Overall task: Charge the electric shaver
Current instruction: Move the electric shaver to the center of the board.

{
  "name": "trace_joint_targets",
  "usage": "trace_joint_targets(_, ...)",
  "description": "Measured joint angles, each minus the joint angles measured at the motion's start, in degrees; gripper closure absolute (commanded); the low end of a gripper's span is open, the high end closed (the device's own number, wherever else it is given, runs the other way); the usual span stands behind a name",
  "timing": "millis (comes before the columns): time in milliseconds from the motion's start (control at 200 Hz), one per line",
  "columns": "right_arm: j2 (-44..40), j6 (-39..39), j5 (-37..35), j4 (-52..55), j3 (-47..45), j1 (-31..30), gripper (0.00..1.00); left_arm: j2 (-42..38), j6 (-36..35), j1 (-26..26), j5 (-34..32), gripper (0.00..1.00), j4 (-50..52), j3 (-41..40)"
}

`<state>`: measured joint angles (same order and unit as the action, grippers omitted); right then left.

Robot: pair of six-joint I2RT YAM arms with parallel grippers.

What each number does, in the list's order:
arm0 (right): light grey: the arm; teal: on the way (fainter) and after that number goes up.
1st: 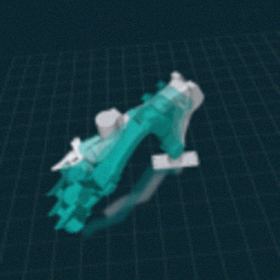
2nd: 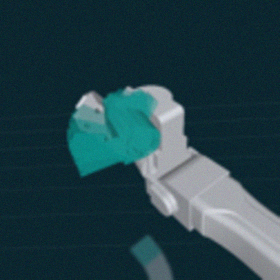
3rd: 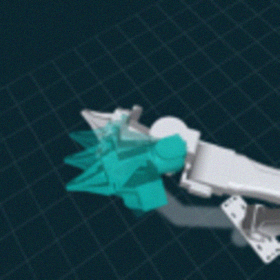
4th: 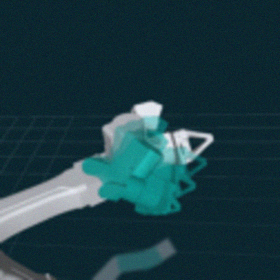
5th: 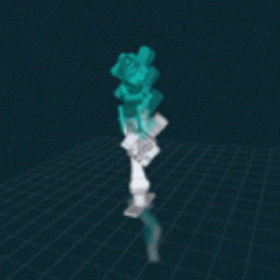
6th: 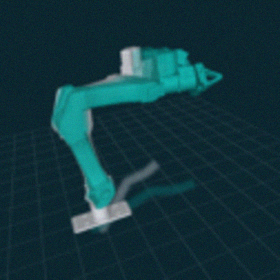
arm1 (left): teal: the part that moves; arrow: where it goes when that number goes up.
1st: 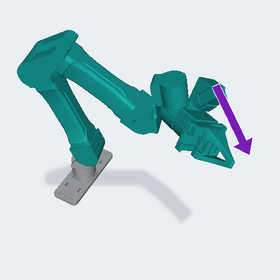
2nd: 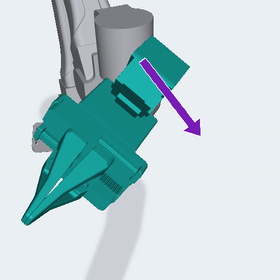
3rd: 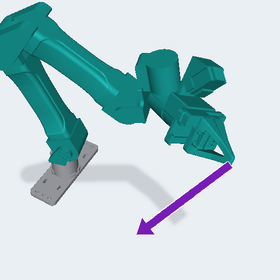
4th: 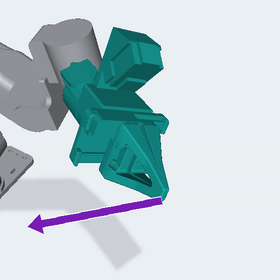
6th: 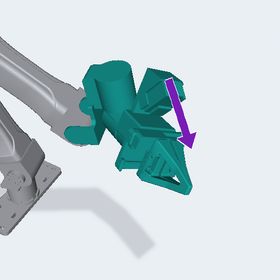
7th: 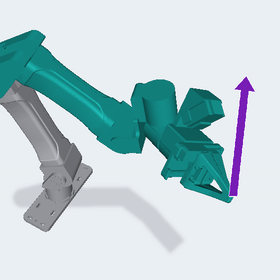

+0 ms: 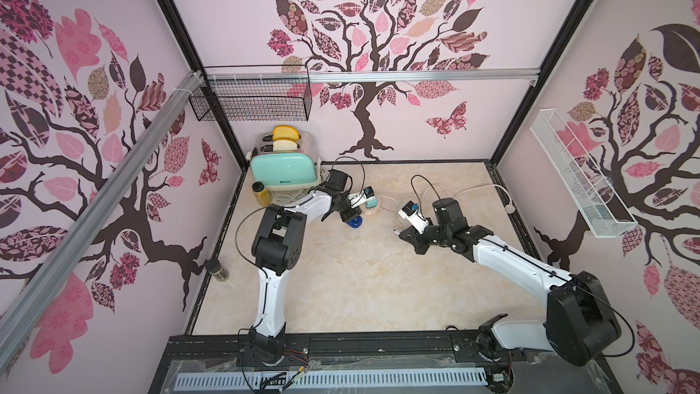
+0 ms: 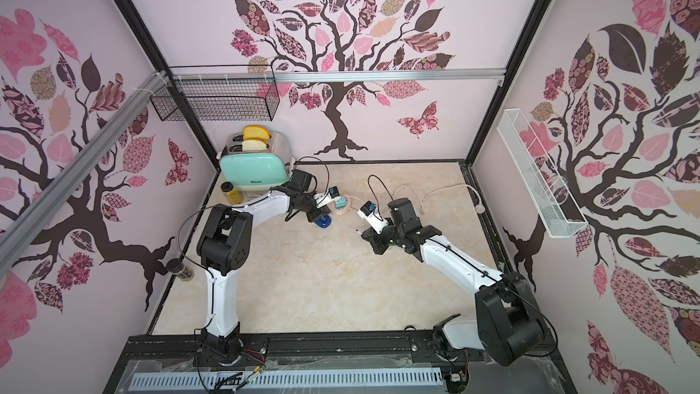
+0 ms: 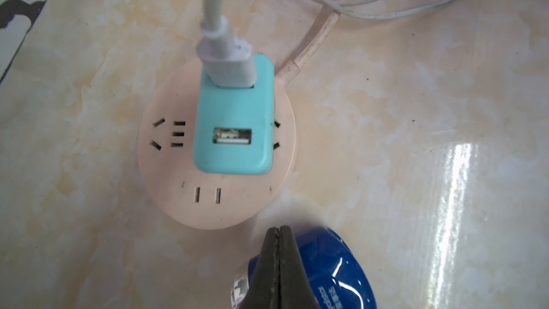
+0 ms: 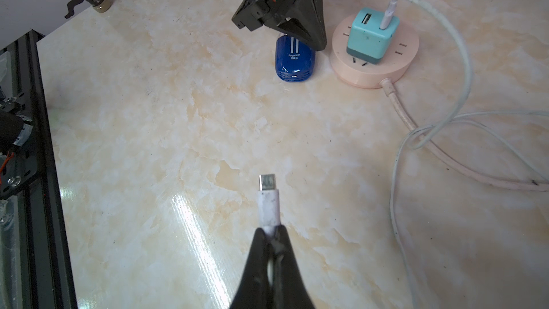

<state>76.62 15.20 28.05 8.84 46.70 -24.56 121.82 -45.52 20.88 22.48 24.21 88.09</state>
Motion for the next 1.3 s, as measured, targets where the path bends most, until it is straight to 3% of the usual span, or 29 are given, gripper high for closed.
trace_joint_targets(390, 0.0, 0.0, -0.09, 0.0, 0.0, 0.02, 1.0, 0.0, 0.11, -0.59, -4.87, 1.0, 5.05, 1.51)
trace_joint_targets(645, 0.0, 0.0, -0.13, 0.0, 0.0, 0.02, 1.0, -2.23, 1.03, -0.48, -4.57, 1.0, 6.58, -5.44)
trace_joint_targets(875, 0.0, -0.02, 0.13, -0.74, -0.28, 0.0, 1.0, -12.81, 7.61, -3.82, 2.86, 0.56, 2.47, -10.99)
trace_joint_targets(1050, -0.24, -0.22, 0.66, -3.63, -2.64, 0.02, 1.0, -23.52, 15.56, -5.07, 4.63, 0.47, -5.29, -19.04)
trace_joint_targets(1160, -0.66, -0.48, 0.94, -5.84, -4.02, 0.02, 1.0, -29.07, 21.42, -1.42, 3.15, 0.37, -11.78, -27.69)
trace_joint_targets(1300, -1.18, -1.09, 1.62, -8.26, -5.22, 0.02, 1.0, -33.35, 29.35, 3.5, 0.96, 0.34, -20.7, -39.76)
